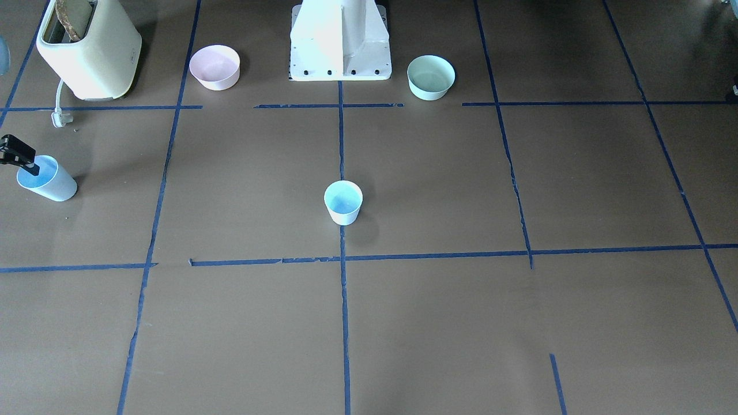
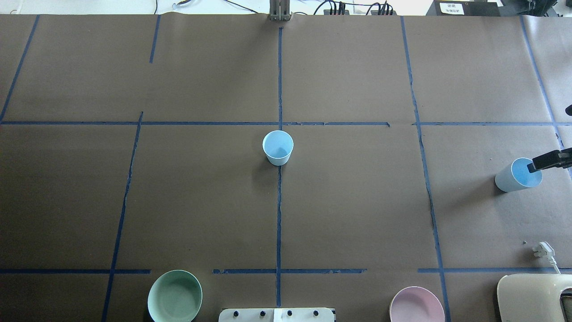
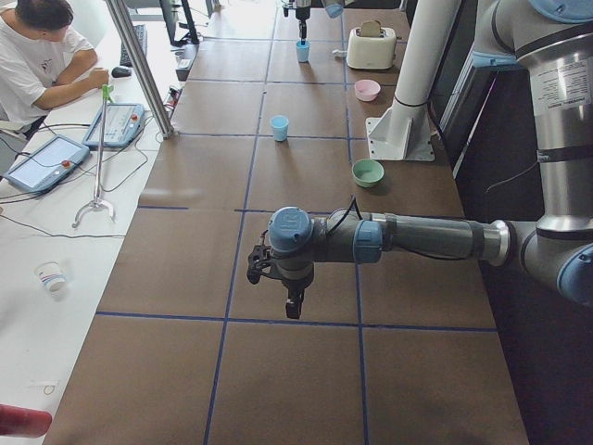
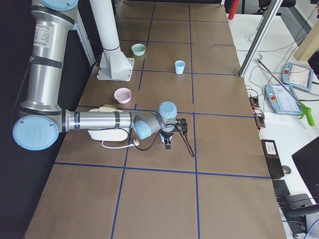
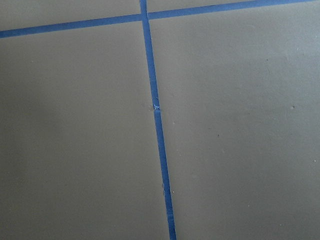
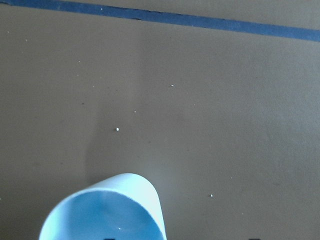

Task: Stack blue cups with both arms
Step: 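Lower the right gripper onto the other light-blue cup and grasp it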

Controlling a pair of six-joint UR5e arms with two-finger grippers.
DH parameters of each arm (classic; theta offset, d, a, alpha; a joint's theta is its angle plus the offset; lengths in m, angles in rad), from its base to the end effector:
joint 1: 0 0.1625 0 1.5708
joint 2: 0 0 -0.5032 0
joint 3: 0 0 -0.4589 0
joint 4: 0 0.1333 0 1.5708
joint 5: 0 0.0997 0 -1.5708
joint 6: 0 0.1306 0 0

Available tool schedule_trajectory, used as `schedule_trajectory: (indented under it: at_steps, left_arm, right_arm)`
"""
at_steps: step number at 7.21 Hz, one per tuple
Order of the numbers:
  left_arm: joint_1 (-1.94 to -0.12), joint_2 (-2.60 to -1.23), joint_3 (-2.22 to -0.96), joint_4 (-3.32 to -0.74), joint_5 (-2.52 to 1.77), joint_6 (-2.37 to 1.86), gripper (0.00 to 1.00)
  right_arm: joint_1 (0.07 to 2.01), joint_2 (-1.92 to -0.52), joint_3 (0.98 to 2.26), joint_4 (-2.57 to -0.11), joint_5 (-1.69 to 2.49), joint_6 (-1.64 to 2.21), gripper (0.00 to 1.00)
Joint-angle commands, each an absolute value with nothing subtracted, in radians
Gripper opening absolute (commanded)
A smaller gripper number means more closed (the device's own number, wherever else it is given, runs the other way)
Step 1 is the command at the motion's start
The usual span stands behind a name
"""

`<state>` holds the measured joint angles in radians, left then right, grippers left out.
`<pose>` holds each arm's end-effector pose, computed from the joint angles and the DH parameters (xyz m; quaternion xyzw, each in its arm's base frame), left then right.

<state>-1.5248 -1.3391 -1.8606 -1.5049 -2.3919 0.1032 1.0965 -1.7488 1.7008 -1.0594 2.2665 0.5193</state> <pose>-0.0174 -0.4428 0.7154 0.0078 0.3990 0.0668 0.9145 -0.1857 -0.4704 0.7249 0.0317 -0.3946 -0.0577 0.9165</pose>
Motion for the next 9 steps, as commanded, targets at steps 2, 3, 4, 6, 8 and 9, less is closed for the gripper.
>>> schedule_trajectory:
  at_steps: [2, 3, 4, 6, 8, 9]
  left_arm:
    - [-1.525, -1.339, -1.862, -1.505, -2.393, 0.104, 1.00]
    - [-1.525, -1.339, -1.862, -1.505, -2.391, 0.104, 1.00]
    - [-1.525, -1.339, -1.864, -1.505, -2.393, 0.104, 1.00]
    - [-1.525, -1.339, -1.864, -1.505, -2.393, 0.103, 1.00]
    - [-1.525, -1.339, -1.864, -1.505, -2.393, 0.101, 1.00]
    - [-1.525, -1.339, -1.862, -1.505, -2.391, 0.095, 1.00]
  right_arm:
    - [1.086, -1.743, 1.687, -1.057, 2.269, 0.522, 0.13]
    - [1.086, -1.743, 1.689, -1.057, 2.269, 0.522, 0.02]
    - [1.086, -1.743, 1.690, -1.057, 2.269, 0.528, 0.00]
    - [1.088, -1.718, 1.722, -1.060, 2.278, 0.564, 0.00]
    - [1.080, -1.625, 1.836, -1.206, 2.292, 0.700, 0.00]
    - [1.027, -1.485, 1.886, -1.364, 2.286, 0.833, 0.00]
